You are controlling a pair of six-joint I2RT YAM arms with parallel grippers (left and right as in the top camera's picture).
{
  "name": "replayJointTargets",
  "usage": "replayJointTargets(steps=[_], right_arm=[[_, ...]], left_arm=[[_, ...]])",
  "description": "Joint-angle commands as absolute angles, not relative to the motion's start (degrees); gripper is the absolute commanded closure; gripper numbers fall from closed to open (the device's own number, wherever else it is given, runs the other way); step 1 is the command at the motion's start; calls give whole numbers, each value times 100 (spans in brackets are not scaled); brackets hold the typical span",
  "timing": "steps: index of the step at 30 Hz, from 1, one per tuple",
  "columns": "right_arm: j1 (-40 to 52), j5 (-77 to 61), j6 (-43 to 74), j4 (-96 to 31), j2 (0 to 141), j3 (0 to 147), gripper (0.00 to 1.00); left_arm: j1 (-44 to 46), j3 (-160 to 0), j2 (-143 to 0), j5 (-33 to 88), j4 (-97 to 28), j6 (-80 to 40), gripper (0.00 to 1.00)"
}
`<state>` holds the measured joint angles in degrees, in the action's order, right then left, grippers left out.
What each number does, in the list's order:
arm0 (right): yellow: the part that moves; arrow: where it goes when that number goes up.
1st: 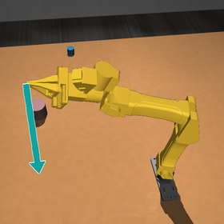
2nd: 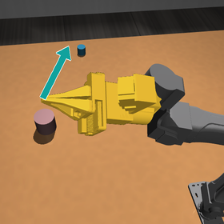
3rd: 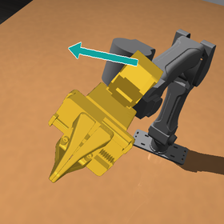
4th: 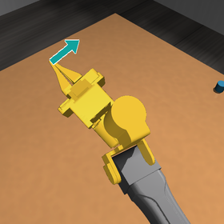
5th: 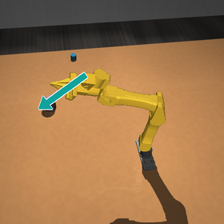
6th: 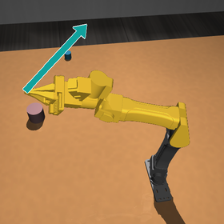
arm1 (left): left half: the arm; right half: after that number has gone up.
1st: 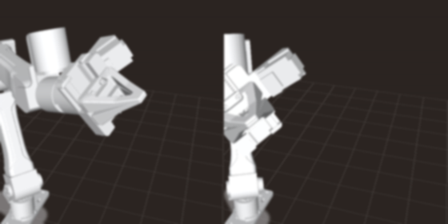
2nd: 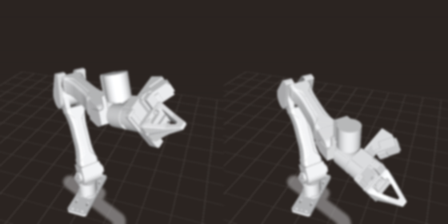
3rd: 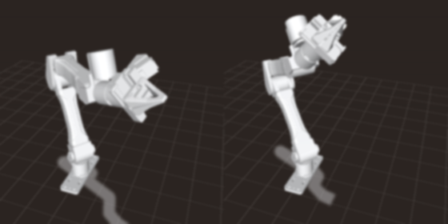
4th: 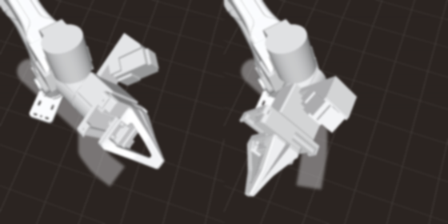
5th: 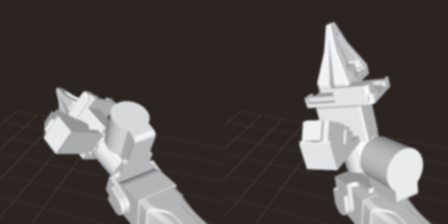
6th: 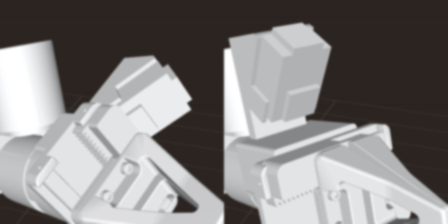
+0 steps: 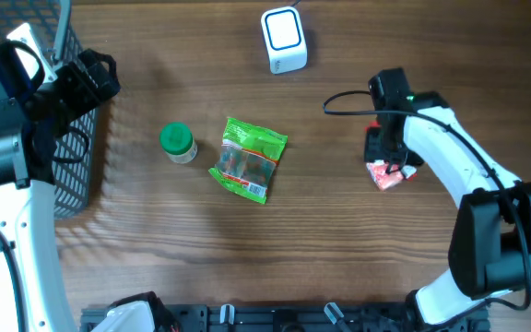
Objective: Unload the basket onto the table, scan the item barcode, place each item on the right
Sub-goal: 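Grasp the green snack bag mid-table with the right gripper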
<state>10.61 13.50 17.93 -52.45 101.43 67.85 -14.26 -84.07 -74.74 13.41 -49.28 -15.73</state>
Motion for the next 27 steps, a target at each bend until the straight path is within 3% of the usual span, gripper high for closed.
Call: replayJointTargets(steps=[1, 2, 3, 8, 11, 23, 27], right_arm=[[1048, 1253, 1721, -5214, 10156, 6901, 32], [1061, 847, 1350, -5231, 10136, 7085, 28], [1127, -220, 703, -5231, 10121, 7435, 16], [1391, -2261, 471, -4431, 10143, 7787, 15], [1708, -2709, 471, -3642, 10193, 7596, 0], [2683, -1922, 86, -1527, 11102, 7177, 3], [2685, -2058, 169, -1354, 11531, 7177, 12]], left_arm=[[-1452, -8455, -7478, 1367, -4917, -1584, 0], [-1452, -8455, -7478, 1367, -4917, -1584, 0], [-1452, -8455, -7478, 1367, -4917, -1584, 0], [-1452, -8455, -7478, 1367, -4917, -1584, 0], [-1452, -8455, -7478, 1367, -4917, -1584, 0], [-1452, -8455, -7478, 1367, -4917, -1584, 0], [-1452, -8455, -7478, 1367, -4917, -1584, 0]])
